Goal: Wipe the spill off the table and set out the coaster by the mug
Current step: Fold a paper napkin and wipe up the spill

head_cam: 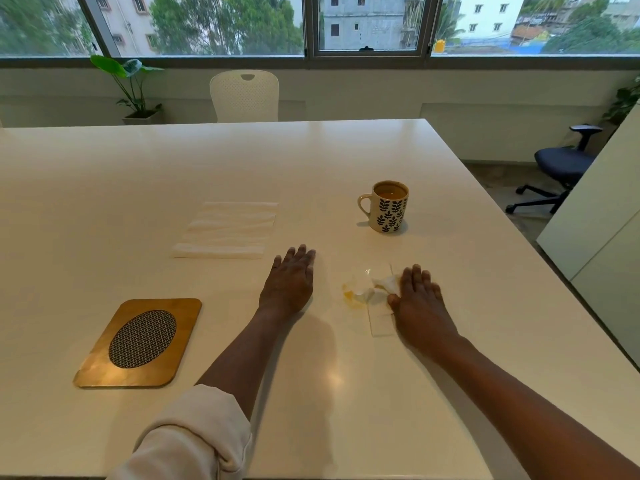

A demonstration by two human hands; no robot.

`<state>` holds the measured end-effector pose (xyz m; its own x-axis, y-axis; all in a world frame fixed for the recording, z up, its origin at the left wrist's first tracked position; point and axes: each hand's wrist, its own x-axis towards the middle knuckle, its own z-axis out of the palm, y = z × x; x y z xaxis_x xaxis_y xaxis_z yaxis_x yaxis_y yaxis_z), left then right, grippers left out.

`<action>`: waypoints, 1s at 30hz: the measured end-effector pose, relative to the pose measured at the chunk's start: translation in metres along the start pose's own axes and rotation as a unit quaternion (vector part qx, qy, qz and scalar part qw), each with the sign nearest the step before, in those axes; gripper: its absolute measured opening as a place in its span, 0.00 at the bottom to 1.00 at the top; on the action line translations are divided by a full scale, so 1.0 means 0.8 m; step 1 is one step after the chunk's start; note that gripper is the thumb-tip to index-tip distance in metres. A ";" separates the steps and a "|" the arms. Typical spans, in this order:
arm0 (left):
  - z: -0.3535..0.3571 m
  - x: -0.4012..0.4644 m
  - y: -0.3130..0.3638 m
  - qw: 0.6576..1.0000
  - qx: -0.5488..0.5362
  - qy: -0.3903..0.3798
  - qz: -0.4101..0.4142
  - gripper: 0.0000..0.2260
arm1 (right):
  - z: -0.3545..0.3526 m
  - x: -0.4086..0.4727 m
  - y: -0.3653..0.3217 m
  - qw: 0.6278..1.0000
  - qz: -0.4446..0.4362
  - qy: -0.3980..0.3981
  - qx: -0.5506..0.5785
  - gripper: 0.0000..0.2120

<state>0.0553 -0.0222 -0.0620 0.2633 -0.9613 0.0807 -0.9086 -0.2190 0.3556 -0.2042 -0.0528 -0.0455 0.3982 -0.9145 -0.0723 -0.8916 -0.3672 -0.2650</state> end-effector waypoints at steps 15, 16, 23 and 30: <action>-0.003 -0.002 0.003 1.000 -0.015 -0.004 -0.001 0.23 | -0.003 0.050 -0.062 0.993 -0.088 -0.082 -0.002 0.28; -0.003 -0.002 0.002 1.000 -0.017 -0.003 0.000 0.23 | -0.002 0.049 -0.069 0.991 -0.100 -0.086 -0.005 0.28; -0.009 0.001 -0.001 0.998 -0.054 -0.013 -0.006 0.22 | 0.012 0.015 -0.088 0.975 -0.201 -0.078 -0.046 0.30; -0.008 0.001 -0.001 0.998 -0.056 -0.013 -0.009 0.22 | 0.007 -0.030 -0.061 0.966 -0.236 -0.069 -0.077 0.26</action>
<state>0.0581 -0.0220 -0.0562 0.2694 -0.9617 0.0500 -0.8617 -0.2175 0.4585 -0.1692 -0.0122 -0.0359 0.7843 -0.6109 -0.1077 -0.6202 -0.7690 -0.1547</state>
